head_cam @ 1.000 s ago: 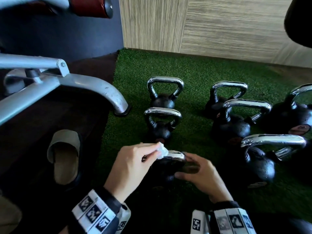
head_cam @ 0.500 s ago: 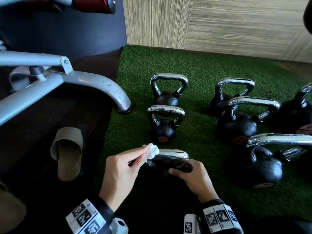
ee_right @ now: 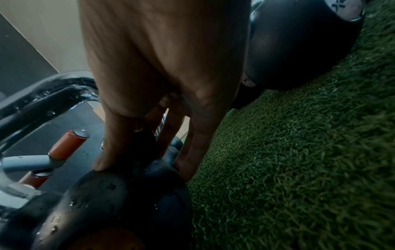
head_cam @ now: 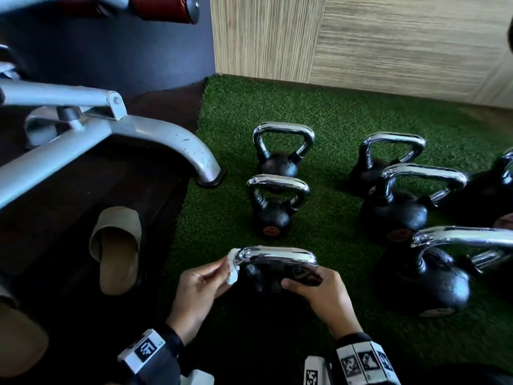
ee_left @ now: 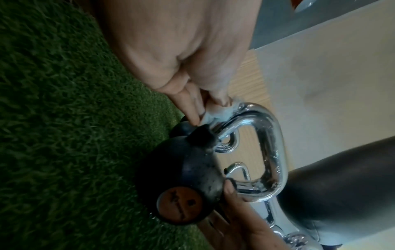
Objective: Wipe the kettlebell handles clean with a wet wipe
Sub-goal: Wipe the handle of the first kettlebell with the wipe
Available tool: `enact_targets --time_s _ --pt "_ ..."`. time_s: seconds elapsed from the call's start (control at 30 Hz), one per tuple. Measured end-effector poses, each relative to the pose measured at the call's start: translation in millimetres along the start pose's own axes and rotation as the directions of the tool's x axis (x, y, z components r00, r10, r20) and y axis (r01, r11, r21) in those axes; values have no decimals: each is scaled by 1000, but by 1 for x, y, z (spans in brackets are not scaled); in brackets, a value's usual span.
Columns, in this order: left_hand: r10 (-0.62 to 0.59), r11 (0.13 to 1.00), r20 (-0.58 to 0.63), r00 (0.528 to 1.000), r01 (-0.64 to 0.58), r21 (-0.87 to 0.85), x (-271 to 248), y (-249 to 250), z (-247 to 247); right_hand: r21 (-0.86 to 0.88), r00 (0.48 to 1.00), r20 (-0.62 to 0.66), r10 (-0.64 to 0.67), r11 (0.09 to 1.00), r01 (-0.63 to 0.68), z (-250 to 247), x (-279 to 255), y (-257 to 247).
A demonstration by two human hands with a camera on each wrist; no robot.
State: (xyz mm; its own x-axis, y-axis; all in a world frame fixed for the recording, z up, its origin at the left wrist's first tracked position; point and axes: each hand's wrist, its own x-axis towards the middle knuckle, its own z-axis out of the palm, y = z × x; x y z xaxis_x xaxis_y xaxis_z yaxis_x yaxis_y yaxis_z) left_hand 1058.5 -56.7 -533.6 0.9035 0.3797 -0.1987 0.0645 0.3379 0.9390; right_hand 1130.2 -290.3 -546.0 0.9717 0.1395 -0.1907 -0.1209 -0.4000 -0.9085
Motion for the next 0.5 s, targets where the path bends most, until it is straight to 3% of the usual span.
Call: enact_targets --time_s 0.07,0.2,0.37,0.5 --pt "22 999 33 999 -23 35 -2 -5 -4 4 1000 2 2 1000 -2 -1 0 -1" --pt "146 944 101 984 -170 282 -14 -14 -7 -8 1000 6 -4 1000 4 -1 -2 -3" --pt "205 909 19 979 -198 366 -8 -16 -3 -87 1000 -26 -6 996 4 -5 3 -1" --pt "304 809 13 952 -266 524 16 -10 0 -201 991 65 -117 971 128 -21 3 -2"
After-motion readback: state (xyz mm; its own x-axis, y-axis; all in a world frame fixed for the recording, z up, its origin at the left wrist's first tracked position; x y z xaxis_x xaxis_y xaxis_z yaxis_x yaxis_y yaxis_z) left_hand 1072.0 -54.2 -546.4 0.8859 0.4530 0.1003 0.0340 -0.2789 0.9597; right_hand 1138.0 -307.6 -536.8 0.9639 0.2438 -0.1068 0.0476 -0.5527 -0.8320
